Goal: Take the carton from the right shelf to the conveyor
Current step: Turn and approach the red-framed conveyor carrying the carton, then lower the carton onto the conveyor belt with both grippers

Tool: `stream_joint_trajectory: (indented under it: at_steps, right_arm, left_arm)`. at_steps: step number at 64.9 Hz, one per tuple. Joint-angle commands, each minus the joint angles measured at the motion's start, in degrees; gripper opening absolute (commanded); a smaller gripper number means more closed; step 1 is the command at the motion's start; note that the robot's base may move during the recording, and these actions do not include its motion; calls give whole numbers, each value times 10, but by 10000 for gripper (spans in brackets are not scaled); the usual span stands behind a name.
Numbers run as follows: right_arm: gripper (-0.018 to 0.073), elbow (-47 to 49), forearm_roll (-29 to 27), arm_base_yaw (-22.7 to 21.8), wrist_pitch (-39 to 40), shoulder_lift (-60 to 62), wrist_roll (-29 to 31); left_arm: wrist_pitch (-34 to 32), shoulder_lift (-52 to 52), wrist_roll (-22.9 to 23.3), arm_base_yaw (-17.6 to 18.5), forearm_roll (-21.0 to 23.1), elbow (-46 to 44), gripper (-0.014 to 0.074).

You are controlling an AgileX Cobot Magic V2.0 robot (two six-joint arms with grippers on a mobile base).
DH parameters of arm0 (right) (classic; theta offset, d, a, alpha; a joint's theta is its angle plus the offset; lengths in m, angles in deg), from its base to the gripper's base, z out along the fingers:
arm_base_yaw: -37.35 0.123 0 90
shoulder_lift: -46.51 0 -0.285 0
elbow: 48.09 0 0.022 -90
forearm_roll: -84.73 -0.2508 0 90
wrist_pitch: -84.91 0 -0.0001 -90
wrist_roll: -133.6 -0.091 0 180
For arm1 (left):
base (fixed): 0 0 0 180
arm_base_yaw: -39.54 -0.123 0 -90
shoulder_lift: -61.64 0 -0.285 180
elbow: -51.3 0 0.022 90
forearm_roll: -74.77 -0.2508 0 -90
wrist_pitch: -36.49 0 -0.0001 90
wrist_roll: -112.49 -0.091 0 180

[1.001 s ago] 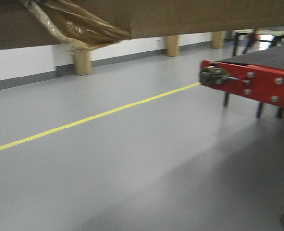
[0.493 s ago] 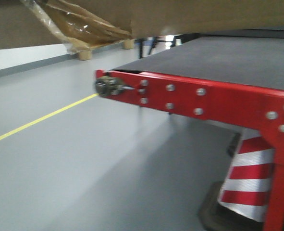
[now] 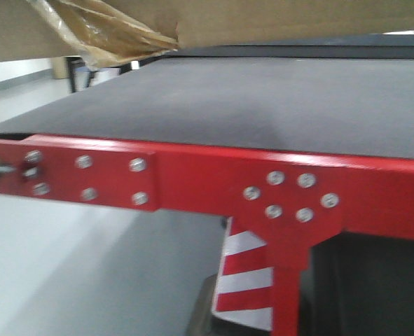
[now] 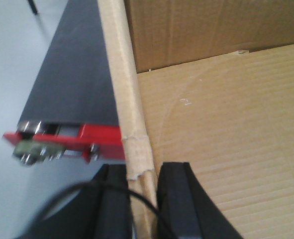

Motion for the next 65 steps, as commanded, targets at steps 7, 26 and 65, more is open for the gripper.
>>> stream_joint_trajectory:
  at_steps: [7,26,65]
  right_arm:
    - [-67,5,-9,0,30,11,13]
    - [-67,5,-9,0,33,11,13]
    - [-67,5,-9,0,34,11,13]
  left_arm:
    - [0,2,-5,-2,-72,-1,-8]
    - [0,2,-5,-2,-72,-1,-8]
    - [0,2,-5,-2,-72,-1,-8]
